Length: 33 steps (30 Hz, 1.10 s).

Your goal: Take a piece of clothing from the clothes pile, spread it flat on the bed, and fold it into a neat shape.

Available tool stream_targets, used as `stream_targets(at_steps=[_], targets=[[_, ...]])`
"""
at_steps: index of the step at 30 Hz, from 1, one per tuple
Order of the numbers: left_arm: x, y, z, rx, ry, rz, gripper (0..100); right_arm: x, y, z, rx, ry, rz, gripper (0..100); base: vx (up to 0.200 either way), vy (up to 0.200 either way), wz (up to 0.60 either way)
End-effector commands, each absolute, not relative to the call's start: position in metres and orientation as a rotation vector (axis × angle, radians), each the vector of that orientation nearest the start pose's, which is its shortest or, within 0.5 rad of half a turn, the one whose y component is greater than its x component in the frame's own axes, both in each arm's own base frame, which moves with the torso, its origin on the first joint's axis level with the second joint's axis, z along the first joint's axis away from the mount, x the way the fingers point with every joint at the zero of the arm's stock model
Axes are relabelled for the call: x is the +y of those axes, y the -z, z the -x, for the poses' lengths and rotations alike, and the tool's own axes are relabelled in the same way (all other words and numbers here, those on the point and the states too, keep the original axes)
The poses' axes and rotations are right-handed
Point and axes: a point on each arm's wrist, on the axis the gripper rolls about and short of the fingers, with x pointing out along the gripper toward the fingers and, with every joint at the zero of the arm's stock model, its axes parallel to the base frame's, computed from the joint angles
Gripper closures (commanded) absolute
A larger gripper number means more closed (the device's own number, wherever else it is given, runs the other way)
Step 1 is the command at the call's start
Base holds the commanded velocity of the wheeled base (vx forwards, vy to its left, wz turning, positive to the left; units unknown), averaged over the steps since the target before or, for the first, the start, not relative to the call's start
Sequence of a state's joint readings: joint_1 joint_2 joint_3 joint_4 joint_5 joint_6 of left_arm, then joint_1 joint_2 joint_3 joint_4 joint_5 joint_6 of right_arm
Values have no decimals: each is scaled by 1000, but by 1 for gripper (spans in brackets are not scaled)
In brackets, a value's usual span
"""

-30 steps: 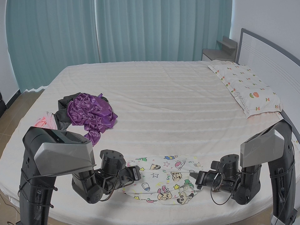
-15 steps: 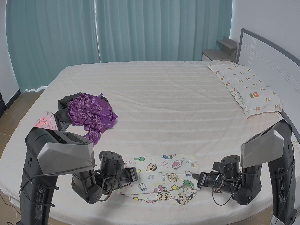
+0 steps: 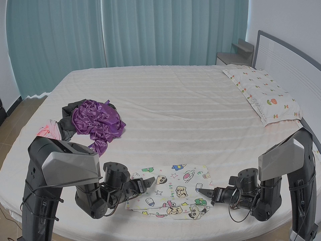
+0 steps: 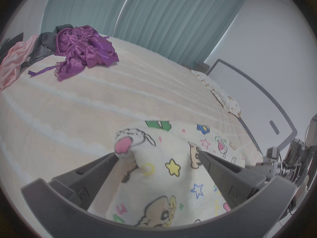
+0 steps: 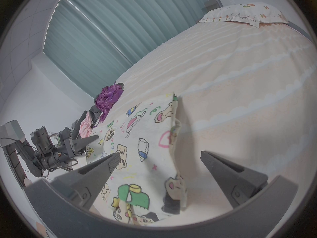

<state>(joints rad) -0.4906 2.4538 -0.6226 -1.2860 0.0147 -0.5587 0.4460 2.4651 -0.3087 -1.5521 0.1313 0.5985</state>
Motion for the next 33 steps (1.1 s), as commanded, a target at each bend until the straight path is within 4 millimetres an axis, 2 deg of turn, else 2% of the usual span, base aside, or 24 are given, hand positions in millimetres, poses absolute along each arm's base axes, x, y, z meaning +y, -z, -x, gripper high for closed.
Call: stream_targets(at_steps=[1,4,6,7,11,12,26,30,33], targets=[[-151,44,-296,659,349,421,0,128,55,-243,772,-391,-436,0,0,0,0],[-135,45,-278,736,485,379,0,127,57,-235,801,-402,-408,0,0,0,0],[-131,47,-274,749,514,339,0,127,58,-234,806,-406,-399,0,0,0,0],[-124,52,-269,764,538,266,0,128,59,-232,811,-414,-383,0,0,0,0],[-123,62,-268,785,544,230,0,129,59,-233,808,-420,-383,0,0,0,0],[-122,64,-268,789,543,232,0,130,60,-233,812,-427,-384,100,0,0,0],[-110,61,-266,800,614,288,0,127,55,-229,819,-431,-390,100,0,0,0],[-108,61,-266,798,632,303,0,118,39,-213,838,-442,-388,100,0,0,0],[-107,59,-267,799,636,322,0,110,36,-206,857,-445,-374,100,0,0,0]])
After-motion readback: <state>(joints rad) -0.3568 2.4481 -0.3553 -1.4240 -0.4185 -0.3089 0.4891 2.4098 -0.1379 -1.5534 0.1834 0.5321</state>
